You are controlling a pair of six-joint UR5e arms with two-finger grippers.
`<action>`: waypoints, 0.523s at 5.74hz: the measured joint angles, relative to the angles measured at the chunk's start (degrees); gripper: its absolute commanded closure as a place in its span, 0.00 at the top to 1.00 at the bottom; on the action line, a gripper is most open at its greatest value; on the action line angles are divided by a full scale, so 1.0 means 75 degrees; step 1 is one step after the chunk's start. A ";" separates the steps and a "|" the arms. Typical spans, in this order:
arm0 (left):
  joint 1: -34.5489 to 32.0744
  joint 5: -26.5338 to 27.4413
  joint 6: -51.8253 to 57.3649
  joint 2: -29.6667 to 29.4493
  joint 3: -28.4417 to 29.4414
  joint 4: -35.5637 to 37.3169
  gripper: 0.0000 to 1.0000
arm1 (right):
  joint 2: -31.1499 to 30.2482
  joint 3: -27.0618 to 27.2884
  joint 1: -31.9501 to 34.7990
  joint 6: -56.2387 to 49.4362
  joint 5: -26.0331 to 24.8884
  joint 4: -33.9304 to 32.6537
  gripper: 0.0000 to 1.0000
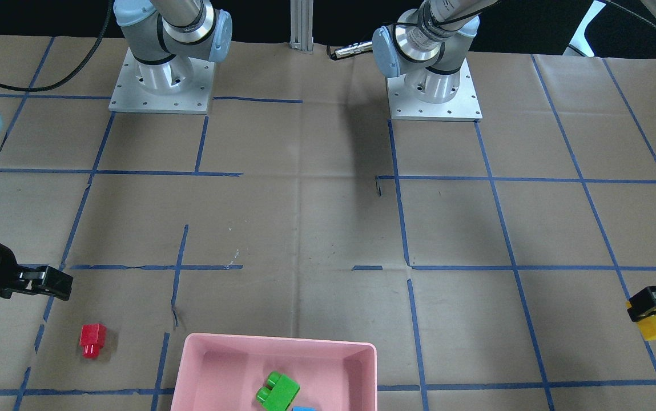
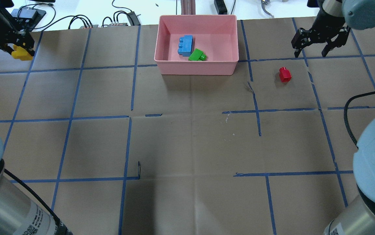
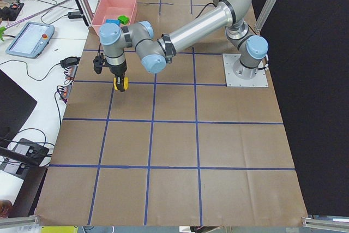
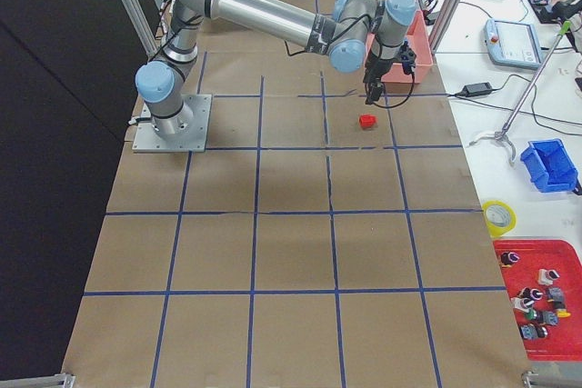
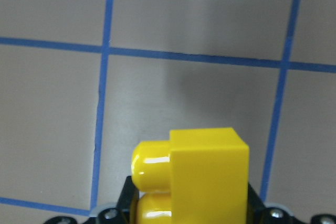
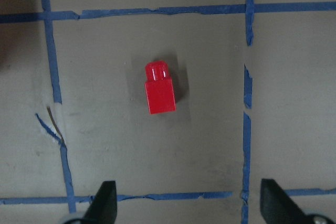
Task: Put all blocks into box
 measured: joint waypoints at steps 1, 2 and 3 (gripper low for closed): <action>-0.0671 -0.0616 -0.0549 -0.0121 0.0194 -0.0022 0.22 | 0.0107 0.0438 0.0026 -0.0009 0.0020 -0.0810 0.95; -0.1408 -0.1098 -0.1297 -0.0325 0.0317 0.0252 0.22 | 0.0264 0.0887 0.0065 -0.0015 0.0213 -0.1601 0.95; -0.2157 -0.1305 -0.2196 -0.0581 0.0513 0.0647 0.22 | 0.0447 0.1243 0.0083 -0.0021 0.0463 -0.2353 0.95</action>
